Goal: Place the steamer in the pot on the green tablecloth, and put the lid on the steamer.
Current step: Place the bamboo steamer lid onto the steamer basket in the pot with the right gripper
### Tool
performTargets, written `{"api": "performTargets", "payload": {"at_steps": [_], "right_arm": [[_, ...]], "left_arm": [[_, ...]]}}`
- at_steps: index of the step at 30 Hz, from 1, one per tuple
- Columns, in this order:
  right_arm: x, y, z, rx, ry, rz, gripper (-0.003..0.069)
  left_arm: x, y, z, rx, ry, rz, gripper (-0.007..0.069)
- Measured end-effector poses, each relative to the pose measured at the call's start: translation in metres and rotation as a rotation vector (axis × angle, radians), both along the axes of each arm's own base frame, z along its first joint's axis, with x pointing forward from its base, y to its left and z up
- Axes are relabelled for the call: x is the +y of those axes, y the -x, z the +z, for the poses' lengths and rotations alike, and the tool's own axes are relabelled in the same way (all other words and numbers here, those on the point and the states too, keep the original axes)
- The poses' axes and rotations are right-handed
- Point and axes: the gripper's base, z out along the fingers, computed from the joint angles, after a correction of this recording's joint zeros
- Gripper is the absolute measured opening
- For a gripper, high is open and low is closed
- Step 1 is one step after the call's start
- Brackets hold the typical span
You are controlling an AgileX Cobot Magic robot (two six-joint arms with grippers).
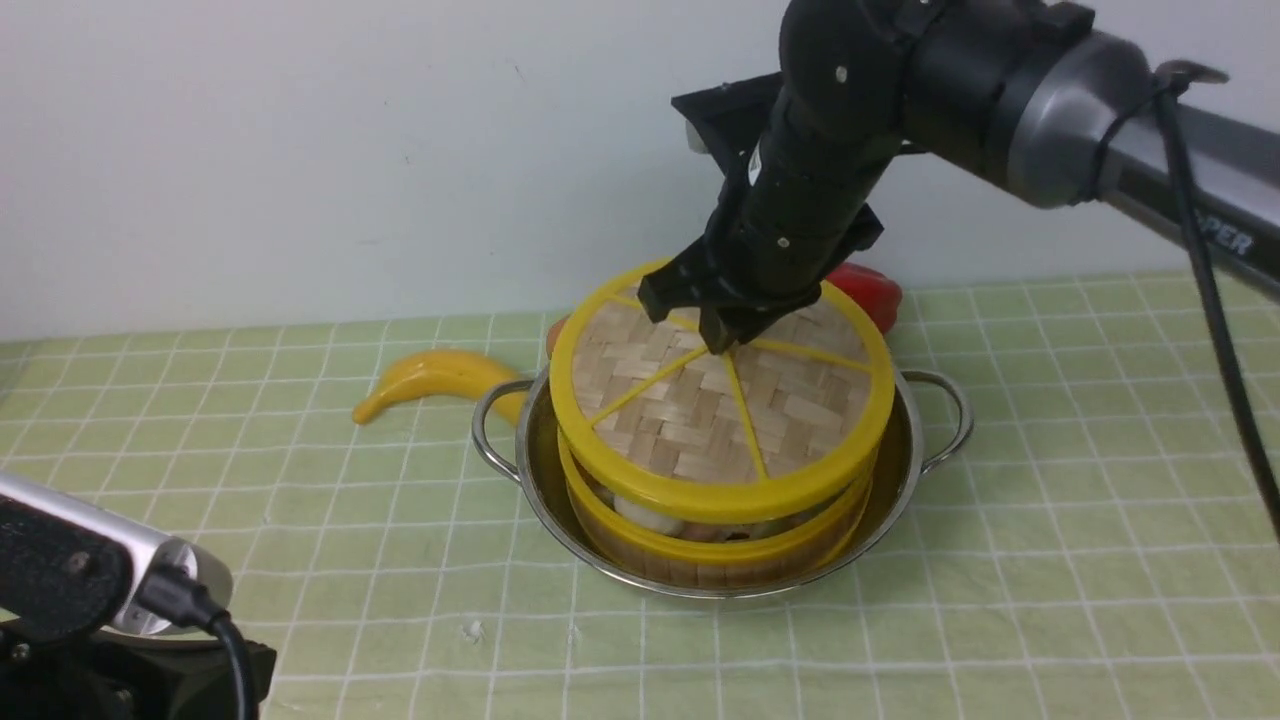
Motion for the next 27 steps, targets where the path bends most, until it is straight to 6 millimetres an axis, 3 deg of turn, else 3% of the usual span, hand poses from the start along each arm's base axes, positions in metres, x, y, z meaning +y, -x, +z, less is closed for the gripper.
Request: {"api": "performTargets", "payload": {"at_steps": [14, 21, 27], "right_arm": [[0.002, -0.002, -0.012, 0.023, 0.019, 0.018, 0.0137], [0.005, -0.007, -0.033, 0.053, 0.045, 0.041, 0.0137], [0.006, -0.007, -0.033, 0.051, 0.047, 0.049, 0.0137]], "left_arm": [[0.000, 0.000, 0.000, -0.001, -0.003, 0.000, 0.0012], [0.000, 0.000, 0.000, -0.001, -0.003, -0.001, 0.0012], [0.000, 0.000, 0.000, -0.001, -0.004, -0.001, 0.0012]]}}
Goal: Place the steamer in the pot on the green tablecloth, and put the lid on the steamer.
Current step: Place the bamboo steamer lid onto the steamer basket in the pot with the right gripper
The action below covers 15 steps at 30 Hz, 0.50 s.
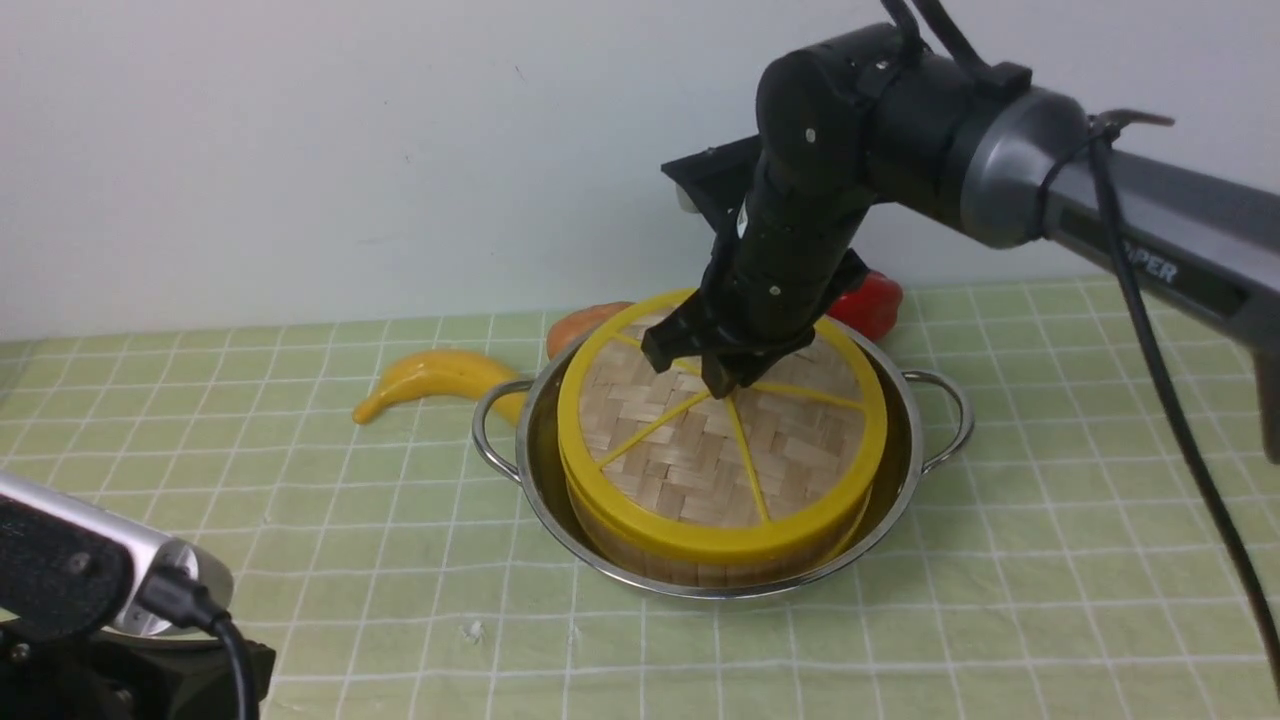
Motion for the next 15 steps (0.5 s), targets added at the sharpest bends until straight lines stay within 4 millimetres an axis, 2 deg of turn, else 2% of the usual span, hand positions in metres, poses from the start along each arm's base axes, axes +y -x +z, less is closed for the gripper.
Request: {"api": "performTargets", "payload": {"at_steps": [15], "right_arm": [[0.004, -0.006, 0.009, -0.034, -0.023, 0.017, 0.0137]], "left_arm": [[0.000, 0.000, 0.000, -0.003, 0.000, 0.000, 0.0012]]}}
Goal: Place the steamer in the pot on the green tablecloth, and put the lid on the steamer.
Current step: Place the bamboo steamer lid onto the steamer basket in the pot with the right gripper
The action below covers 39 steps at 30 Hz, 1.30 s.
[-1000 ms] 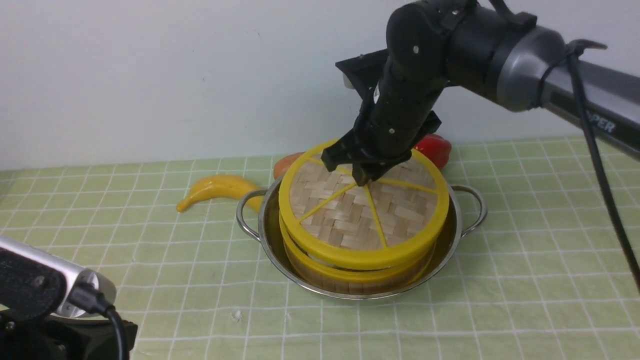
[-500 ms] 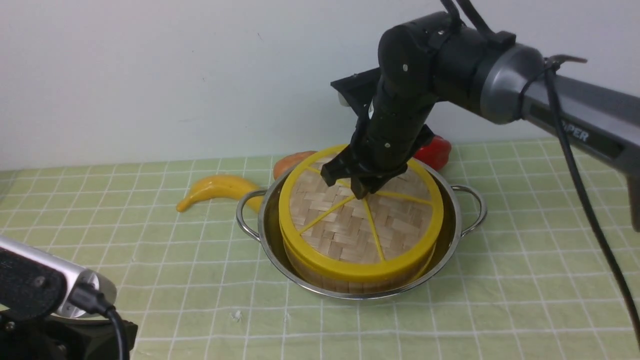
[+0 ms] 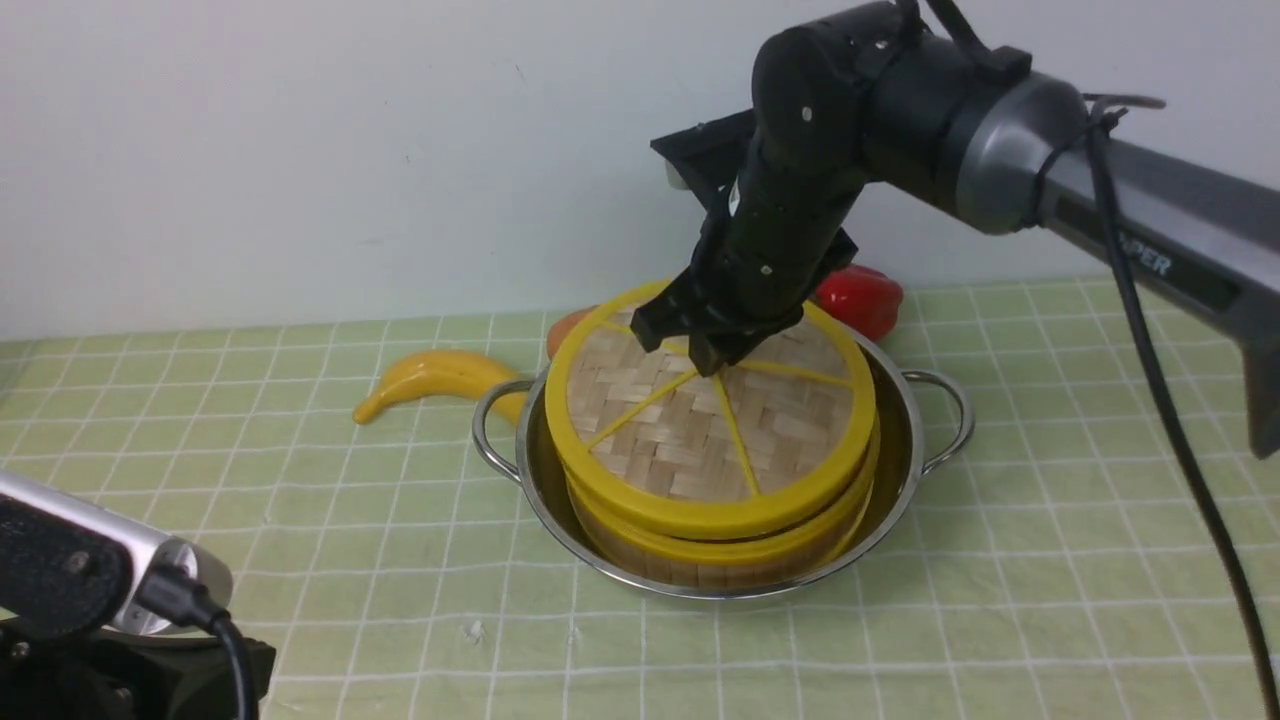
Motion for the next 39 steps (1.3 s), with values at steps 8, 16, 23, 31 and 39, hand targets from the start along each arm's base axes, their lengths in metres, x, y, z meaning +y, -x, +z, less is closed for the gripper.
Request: {"api": "performTargets", "payload": {"at_steps": [8, 16, 23, 31, 39], "right_arm": [[0.003, -0.003, -0.010, 0.015, -0.003, -0.001, 0.0137], [0.002, -0.002, -0.005, 0.012, -0.013, -0.016, 0.0137], [0.001, 0.000, 0.001, 0.004, -0.017, -0.021, 0.0137], [0.000, 0.001, -0.004, 0.020, -0.006, -0.024, 0.0137], [-0.004, 0.003, -0.005, 0.015, 0.025, -0.023, 0.0137]], "left_arm": [[0.000, 0.000, 0.000, 0.000, 0.000, 0.000, 0.0012], [0.000, 0.000, 0.000, 0.000, 0.000, 0.000, 0.0012], [0.000, 0.000, 0.000, 0.000, 0.000, 0.000, 0.0012], [0.000, 0.000, 0.000, 0.000, 0.000, 0.000, 0.0012], [0.000, 0.000, 0.000, 0.000, 0.000, 0.000, 0.0012]]}}
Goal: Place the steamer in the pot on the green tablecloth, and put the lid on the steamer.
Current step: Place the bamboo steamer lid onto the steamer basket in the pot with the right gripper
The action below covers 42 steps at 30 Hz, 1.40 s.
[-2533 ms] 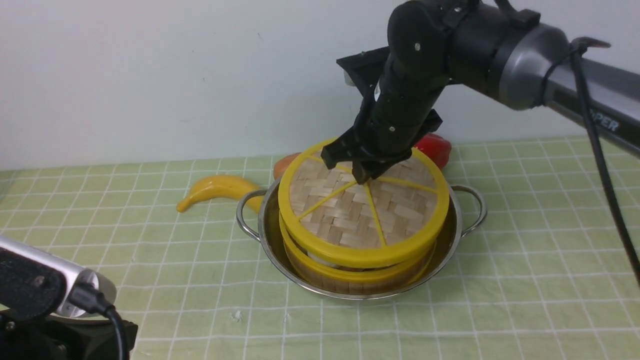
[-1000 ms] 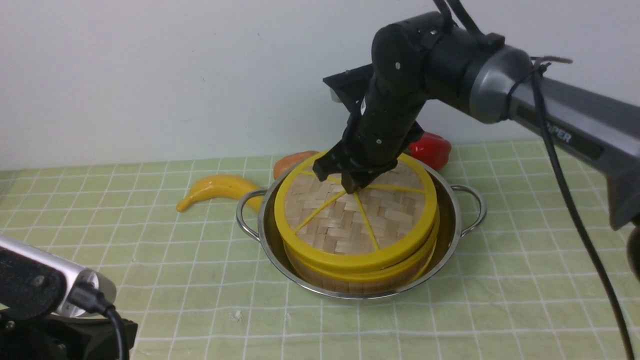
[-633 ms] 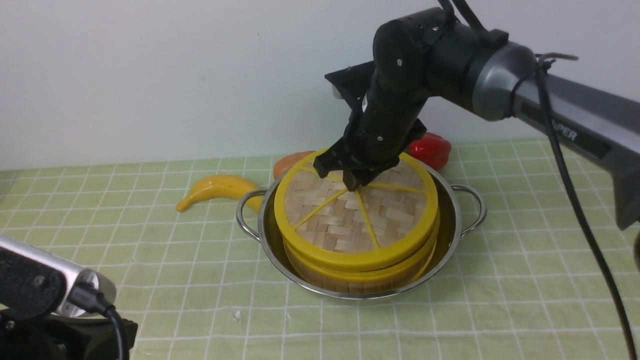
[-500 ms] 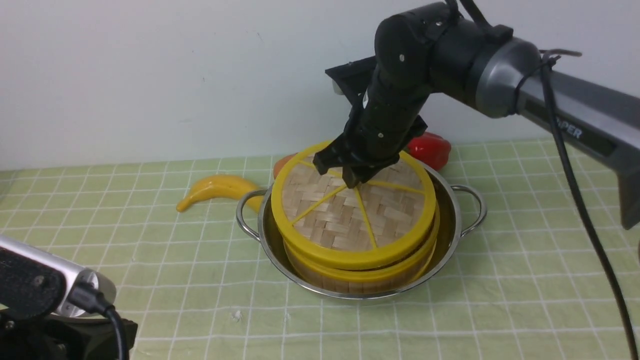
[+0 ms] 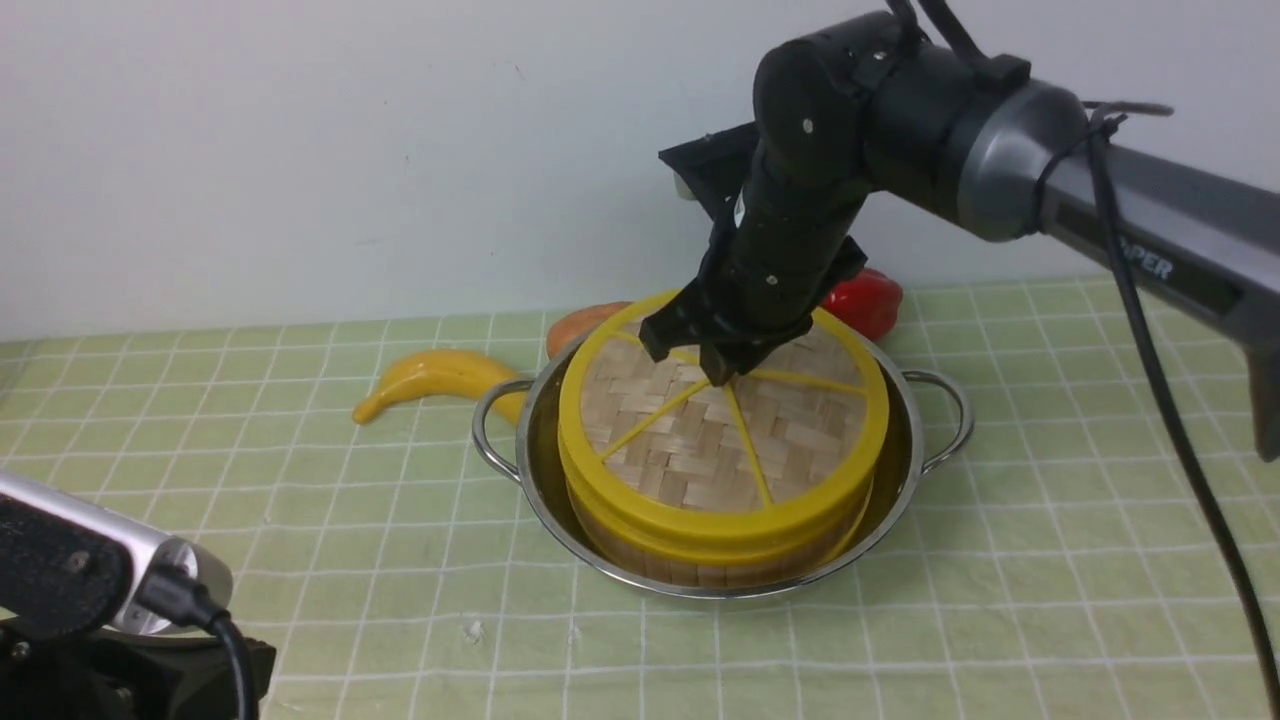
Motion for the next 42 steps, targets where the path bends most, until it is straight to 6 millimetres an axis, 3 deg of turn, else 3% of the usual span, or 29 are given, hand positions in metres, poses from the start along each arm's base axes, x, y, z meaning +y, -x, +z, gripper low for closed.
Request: {"api": "performTargets", "payload": {"at_steps": [42], "right_arm": [[0.0046, -0.0018, 0.0014, 0.004, -0.027, 0.023, 0.0137]], "left_arm": [[0.0000, -0.0001, 0.0001, -0.002, 0.001, 0.000, 0.0012]]}}
